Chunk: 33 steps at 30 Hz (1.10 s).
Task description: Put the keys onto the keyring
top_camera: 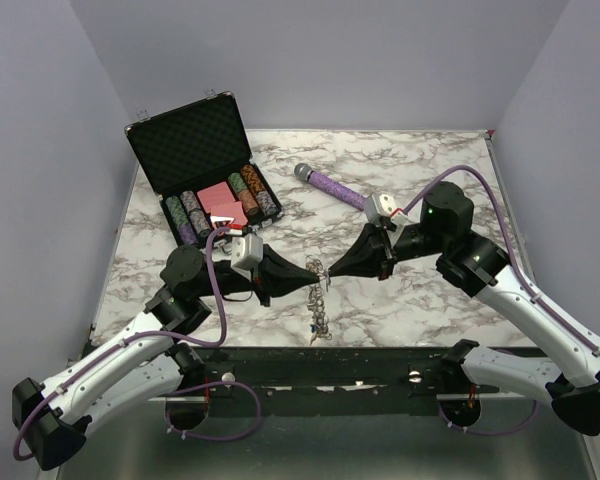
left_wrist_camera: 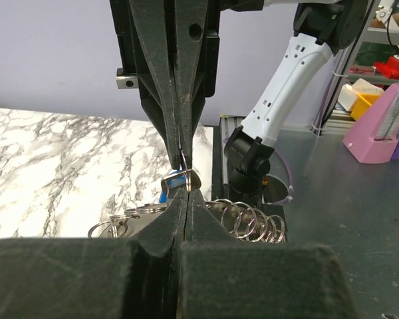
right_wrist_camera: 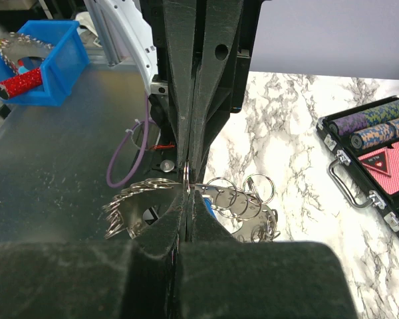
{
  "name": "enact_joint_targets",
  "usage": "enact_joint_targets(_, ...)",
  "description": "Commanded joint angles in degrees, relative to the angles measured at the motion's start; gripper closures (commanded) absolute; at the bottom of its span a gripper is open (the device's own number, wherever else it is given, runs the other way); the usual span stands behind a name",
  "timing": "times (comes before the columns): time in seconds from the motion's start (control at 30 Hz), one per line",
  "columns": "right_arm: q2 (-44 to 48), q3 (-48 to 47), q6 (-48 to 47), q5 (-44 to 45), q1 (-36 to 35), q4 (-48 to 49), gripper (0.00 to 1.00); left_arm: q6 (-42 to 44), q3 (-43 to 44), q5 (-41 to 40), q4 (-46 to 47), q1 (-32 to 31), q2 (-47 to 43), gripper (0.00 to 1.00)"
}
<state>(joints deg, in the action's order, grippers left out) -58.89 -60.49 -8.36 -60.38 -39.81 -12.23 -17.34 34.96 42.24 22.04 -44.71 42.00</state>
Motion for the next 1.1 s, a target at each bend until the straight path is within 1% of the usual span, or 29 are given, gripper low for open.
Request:
enact_joint_targets(0.0, -0.61, -1.3, 0.54, 3.16, -0.7, 0.72, 1.0, 1.52, 3.1, -3.65, 0.72, -1.08, -1.04, 1.0)
enact_joint_targets(0.37, -0.61, -1.39, 0.19, 3.6, -0.88, 0.36, 1.0, 1.96, 3.36, -4.97, 0.28, -1.43, -1.65, 1.0)
enact_joint_targets(0.6, -0.26, -0.68, -1.04, 1.23, -0.97, 2.03, 1.0, -0.23, 2.13, -2.17, 3.62, -1.52, -1.39, 1.0)
enact_joint_targets(1.07, 0.09, 0.02, -5.87, -1.14, -0.97, 3.71, 1.0, -3.66, 1.16, 0.65, 5.91, -1.43, -2.53, 1.0)
